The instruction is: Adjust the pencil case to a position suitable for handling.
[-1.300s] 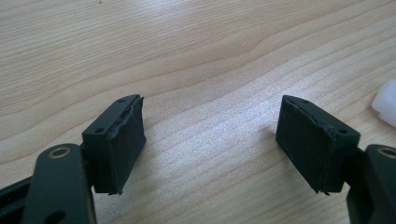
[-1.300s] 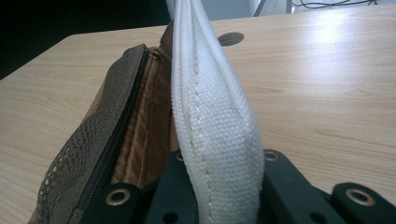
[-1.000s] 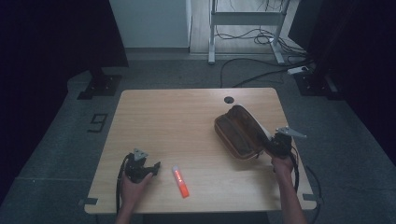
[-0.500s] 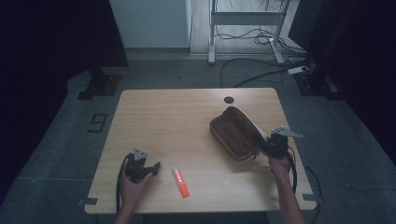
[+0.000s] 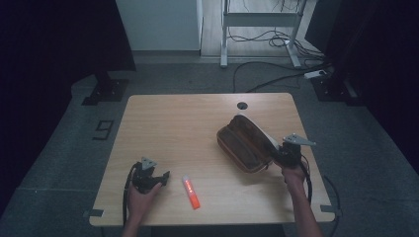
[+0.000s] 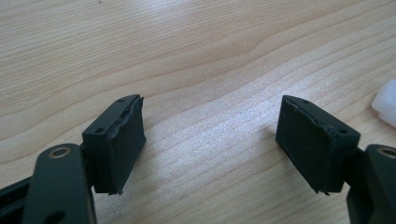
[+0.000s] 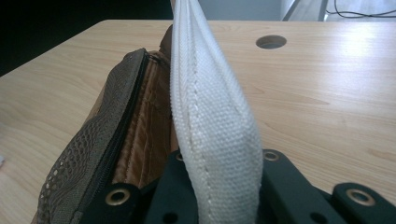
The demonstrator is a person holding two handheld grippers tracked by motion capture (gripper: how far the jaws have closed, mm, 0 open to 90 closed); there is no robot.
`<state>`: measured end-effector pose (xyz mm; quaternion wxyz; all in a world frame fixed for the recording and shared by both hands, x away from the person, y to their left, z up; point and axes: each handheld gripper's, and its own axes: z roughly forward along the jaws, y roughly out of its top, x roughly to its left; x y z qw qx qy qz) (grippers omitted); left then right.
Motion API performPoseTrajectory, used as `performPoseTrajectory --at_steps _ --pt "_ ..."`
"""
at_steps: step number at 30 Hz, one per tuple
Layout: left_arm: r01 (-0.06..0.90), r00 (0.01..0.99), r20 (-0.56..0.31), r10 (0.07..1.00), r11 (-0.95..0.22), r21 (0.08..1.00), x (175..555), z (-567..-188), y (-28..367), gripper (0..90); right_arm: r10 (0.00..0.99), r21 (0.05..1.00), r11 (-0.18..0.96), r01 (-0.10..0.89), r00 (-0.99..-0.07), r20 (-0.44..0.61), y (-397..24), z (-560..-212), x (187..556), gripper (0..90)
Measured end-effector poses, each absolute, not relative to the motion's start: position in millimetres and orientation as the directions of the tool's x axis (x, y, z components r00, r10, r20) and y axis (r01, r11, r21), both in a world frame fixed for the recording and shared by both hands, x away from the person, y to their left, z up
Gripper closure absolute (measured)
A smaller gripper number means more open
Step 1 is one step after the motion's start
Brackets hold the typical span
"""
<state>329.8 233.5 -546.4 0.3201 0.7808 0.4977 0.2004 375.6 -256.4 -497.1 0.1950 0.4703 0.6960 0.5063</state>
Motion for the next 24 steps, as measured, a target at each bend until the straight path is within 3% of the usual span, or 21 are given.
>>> performPoseTrajectory --at_steps 24 --pt "0.649 0.424 -0.006 0.906 -0.3 0.699 329.8 -546.4 233.4 23.4 0.775 0.9 0.126 0.416 -0.608 0.173 -235.1 -495.5 375.3 83.1"
